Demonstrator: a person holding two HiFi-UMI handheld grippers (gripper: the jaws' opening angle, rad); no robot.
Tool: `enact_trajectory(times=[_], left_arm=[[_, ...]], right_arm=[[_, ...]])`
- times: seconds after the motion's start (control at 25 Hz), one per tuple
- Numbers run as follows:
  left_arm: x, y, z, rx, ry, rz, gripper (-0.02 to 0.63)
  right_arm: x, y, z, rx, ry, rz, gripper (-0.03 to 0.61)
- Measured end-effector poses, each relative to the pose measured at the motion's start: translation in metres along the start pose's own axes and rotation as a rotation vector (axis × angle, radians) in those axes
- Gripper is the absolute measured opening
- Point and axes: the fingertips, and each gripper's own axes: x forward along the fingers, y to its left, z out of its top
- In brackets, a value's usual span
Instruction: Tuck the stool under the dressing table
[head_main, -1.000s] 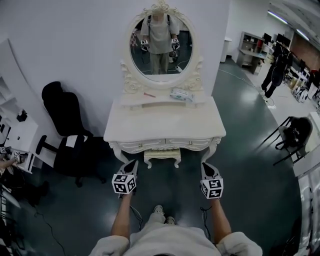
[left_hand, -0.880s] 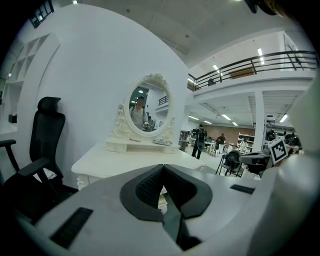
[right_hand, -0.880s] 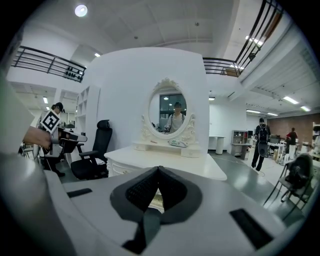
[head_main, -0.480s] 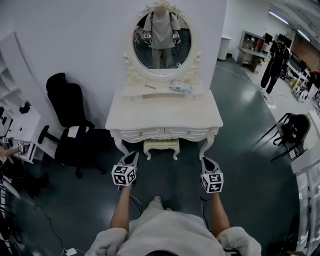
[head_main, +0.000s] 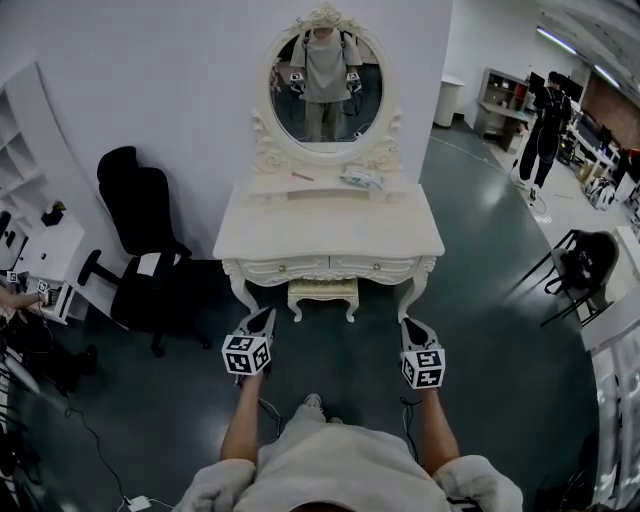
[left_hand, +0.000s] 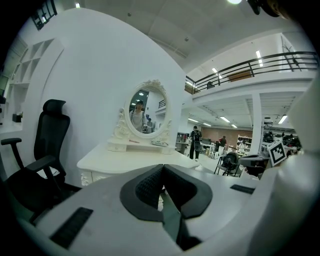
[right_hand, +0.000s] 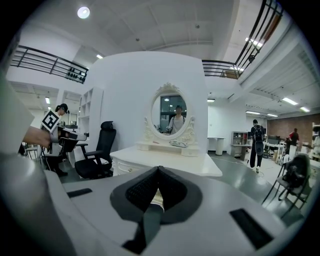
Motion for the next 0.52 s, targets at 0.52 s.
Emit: enact_trajectory(times=[0.52], left_arm=[[-0.0012, -0.0001, -0.0017, -0.002, -0.004, -0.009, 0.015]], right_arm=[[-0.0015, 0.0030, 0.0000, -0.007, -0.003, -0.001, 0.002]])
